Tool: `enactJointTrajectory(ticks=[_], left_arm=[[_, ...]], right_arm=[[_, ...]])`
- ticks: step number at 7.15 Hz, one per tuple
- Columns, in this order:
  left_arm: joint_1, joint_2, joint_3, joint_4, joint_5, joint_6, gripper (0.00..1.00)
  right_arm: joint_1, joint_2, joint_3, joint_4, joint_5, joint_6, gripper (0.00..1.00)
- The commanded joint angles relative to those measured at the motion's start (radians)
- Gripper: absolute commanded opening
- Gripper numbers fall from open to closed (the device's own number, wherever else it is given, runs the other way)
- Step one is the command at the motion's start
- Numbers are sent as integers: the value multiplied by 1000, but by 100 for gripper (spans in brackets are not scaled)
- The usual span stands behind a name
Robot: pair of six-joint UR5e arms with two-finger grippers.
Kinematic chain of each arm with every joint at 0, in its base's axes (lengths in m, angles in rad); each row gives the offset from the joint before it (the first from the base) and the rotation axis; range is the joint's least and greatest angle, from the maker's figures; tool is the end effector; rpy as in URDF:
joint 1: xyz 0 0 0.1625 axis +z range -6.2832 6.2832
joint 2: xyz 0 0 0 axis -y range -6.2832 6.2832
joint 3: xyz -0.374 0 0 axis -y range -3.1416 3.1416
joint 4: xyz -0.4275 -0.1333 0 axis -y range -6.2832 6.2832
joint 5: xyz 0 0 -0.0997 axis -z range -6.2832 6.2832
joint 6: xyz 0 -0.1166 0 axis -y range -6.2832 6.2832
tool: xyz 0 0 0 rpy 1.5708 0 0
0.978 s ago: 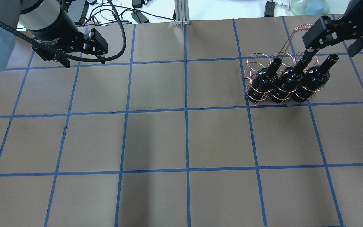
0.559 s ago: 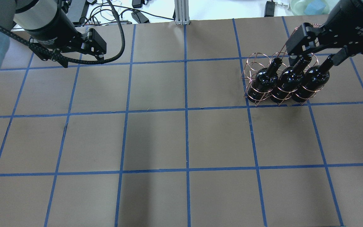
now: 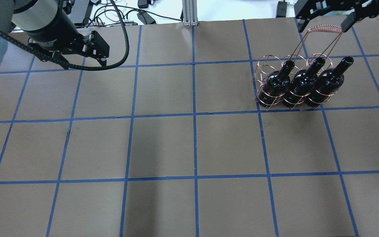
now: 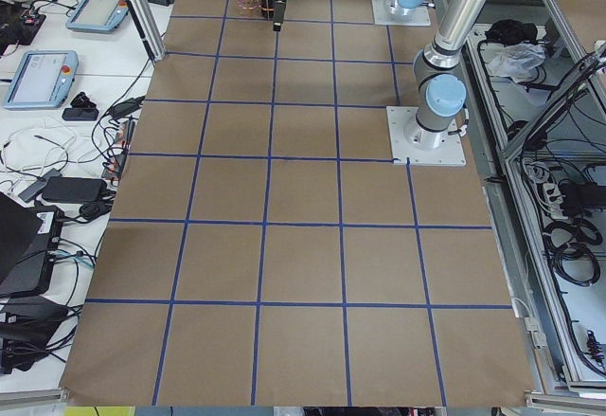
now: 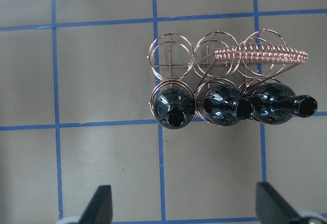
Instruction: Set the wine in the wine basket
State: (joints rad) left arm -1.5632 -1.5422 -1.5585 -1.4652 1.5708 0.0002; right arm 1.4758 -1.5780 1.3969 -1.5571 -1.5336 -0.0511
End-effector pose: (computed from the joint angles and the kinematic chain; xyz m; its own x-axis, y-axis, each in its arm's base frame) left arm -0.1293 -0.5331 0.4530 -1.0000 -0.0074 0.0000 -0.0073 0.9893 -0.1460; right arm 0.0862 -0.5462 0.5152 -0.9989 0.0384 -0.0281 0.0426 0.9848 -0.1683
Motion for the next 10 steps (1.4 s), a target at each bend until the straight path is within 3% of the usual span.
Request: enactJointTrajectory(ticks=[1, 4, 10], left_arm=[[0, 4, 2, -1, 2, 6, 100], [0, 5, 2, -1, 2, 46, 100], [0, 7, 2, -1, -3, 46, 100]], right_arm=[[17, -45, 144, -123, -9, 20, 100], [127, -28, 149, -156, -10, 30, 100], [123, 12, 105, -187, -13, 19, 100]])
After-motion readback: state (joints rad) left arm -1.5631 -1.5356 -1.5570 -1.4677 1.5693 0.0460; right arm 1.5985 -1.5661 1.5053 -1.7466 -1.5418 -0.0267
